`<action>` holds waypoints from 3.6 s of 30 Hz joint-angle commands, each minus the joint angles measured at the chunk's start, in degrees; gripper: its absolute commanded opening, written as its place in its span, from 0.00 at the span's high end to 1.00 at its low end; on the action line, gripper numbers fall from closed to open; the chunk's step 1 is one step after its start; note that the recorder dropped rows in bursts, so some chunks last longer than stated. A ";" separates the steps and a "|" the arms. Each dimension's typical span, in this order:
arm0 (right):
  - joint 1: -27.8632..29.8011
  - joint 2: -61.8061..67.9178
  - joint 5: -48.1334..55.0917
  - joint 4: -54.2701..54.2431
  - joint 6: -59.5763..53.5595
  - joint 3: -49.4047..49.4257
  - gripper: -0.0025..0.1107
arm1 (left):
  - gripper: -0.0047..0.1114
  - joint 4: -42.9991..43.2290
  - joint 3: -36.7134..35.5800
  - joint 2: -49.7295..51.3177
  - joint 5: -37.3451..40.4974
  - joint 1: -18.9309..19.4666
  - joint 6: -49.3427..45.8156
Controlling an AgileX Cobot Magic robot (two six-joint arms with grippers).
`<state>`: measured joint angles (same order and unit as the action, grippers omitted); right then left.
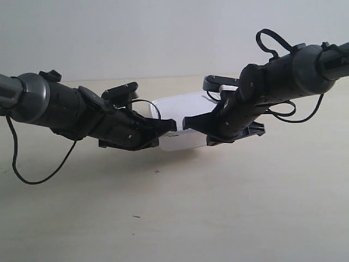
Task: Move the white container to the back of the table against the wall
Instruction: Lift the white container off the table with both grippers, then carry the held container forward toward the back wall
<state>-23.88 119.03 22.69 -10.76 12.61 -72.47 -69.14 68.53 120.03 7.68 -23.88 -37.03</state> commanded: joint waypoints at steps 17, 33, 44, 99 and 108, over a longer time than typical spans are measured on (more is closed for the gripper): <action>1.40 2.44 3.33 0.15 -1.25 -7.38 0.98 | 0.96 -3.63 3.46 1.50 6.14 -0.01 -3.34; 1.69 1.62 4.49 0.37 -1.25 -7.38 0.98 | 0.96 -3.63 8.59 4.73 4.09 -0.01 -3.34; 4.07 1.73 2.65 0.13 -1.02 -7.38 0.98 | 0.96 -3.39 10.04 5.73 0.10 0.25 -4.61; 4.07 15.91 1.62 -7.69 -6.24 -28.61 0.98 | 0.96 -1.93 23.51 14.54 -5.44 4.58 -10.85; 4.07 16.17 0.21 -7.69 -8.51 -28.61 0.98 | 0.96 -1.48 24.12 14.54 -6.09 5.90 -10.85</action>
<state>-20.02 135.03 23.78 -18.51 4.89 -100.64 -70.72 92.07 134.62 2.47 -18.56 -47.82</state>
